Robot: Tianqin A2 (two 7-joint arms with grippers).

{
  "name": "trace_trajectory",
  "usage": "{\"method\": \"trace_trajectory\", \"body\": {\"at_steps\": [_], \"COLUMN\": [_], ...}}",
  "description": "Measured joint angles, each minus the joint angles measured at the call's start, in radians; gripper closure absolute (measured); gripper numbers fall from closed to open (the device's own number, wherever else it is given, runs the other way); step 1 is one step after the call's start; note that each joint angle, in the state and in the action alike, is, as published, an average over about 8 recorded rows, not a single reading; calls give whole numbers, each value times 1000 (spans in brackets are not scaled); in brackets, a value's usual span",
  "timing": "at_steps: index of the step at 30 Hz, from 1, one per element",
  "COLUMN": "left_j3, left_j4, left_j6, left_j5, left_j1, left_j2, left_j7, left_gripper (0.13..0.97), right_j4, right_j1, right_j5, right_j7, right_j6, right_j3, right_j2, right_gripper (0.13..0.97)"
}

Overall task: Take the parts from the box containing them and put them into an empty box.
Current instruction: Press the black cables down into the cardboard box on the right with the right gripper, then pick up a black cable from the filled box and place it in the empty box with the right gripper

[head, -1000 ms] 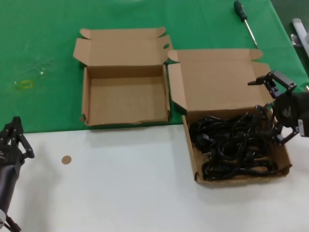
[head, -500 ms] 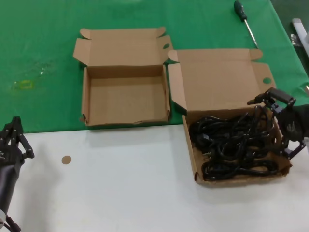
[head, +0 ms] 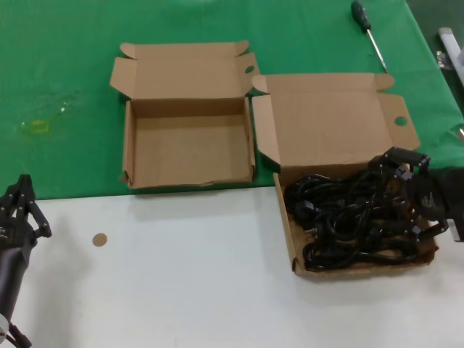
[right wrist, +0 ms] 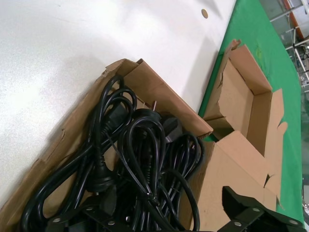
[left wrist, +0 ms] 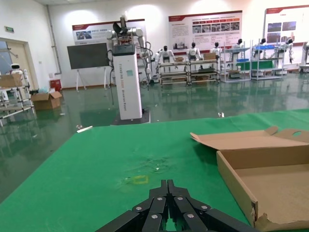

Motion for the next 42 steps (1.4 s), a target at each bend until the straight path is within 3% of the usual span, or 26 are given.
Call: {"method": "trace_trajectory", "body": {"at_steps": [6, 14, 18, 26, 35, 42], "left_j3": [0, 0, 0, 0, 0, 0], "left_j4": [0, 0, 0, 0, 0, 0], "left_j6": [0, 0, 0, 0, 0, 0], "left_j5": [0, 0, 0, 0, 0, 0], "left_j1": [0, 0, 0, 0, 0, 0], "left_j2": [0, 0, 0, 0, 0, 0], "left_j7": [0, 0, 0, 0, 0, 0], "left_gripper": [945, 945, 945, 945, 945, 945], "right_j4": [-3, -12, -12, -7, 2, 28], "right_j1": [-3, -10, -14, -24, -32, -24], "right_j5": [-9, -19, -26, -30, -22, -14], "right_j7": [-19, -39, -39, -41, -42, 20], "right_j6": [11, 13, 17, 27, 33, 20], "right_j3": [-4, -11, -13, -11, -1, 9], "right_j2": [-9, -9, -7, -2, 4, 27], "right_gripper": [321, 523, 523, 734, 869, 885]}}
